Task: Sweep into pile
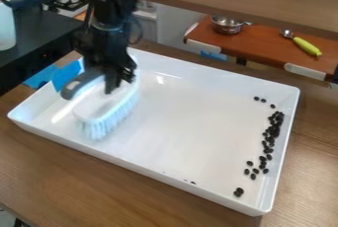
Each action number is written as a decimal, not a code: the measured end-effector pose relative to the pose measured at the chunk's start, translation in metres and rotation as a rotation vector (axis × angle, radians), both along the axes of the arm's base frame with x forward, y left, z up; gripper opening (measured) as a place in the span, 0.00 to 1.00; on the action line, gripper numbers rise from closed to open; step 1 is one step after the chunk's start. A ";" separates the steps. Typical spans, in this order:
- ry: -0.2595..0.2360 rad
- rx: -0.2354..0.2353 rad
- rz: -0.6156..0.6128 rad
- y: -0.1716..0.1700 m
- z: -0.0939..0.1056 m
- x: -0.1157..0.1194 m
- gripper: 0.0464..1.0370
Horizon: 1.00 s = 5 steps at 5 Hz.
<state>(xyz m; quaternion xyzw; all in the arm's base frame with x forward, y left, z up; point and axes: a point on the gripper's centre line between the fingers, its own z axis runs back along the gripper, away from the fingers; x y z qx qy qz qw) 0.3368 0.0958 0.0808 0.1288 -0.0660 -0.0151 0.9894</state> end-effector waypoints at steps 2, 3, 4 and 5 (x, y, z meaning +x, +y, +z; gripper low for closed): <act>0.035 0.004 0.023 -0.024 0.000 -0.003 0.45; -0.007 0.024 0.041 -0.026 0.010 0.008 0.51; -0.013 0.015 0.079 -0.014 0.016 0.017 0.82; -0.018 -0.034 0.135 0.003 0.027 0.018 0.98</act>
